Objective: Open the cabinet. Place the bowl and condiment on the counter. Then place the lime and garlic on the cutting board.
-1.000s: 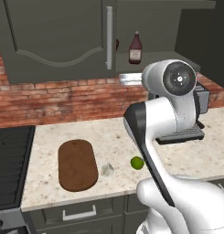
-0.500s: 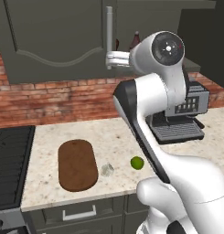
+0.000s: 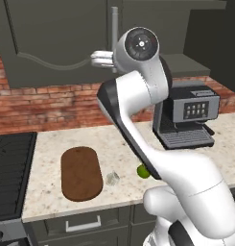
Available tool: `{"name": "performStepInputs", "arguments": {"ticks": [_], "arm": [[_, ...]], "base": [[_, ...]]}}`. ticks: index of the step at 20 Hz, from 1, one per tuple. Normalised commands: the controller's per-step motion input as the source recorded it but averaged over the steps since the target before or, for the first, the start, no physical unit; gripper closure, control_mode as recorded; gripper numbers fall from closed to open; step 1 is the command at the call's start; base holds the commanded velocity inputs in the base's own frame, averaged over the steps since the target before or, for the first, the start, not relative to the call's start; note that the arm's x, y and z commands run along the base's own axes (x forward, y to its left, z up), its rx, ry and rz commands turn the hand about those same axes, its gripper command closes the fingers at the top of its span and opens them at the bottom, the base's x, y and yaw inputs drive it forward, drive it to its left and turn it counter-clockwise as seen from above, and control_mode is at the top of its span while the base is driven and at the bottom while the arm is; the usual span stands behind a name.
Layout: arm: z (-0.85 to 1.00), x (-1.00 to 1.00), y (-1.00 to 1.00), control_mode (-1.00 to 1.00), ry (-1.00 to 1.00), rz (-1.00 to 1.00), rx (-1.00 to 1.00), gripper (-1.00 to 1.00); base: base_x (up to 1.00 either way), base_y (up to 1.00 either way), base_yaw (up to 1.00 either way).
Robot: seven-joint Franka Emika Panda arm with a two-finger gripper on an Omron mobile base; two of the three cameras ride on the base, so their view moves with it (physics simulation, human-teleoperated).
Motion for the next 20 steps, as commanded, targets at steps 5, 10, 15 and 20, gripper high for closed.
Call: {"name": "performStepInputs", "arguments": {"ticks": [5, 10, 15, 20], "arm": [[0.0, 0.46, -0.01, -1.0, 0.07, 0.0, 0.0, -1.0], [0.0, 0.53, -0.01, -1.0, 0.0, 0.0, 0.0, -1.0], [0.0, 0.69, 0.0, -1.0, 0.0, 0.03, 0.0, -1.0], [-0.03, 0.6, 0.0, -1.0, 0.0, 0.05, 0.0, -1.0]], "base": [[0.0, 0.0, 0.0], [0.0, 0.0, 0.0], [0.0, 0.0, 0.0], [0.0, 0.0, 0.0]]}}
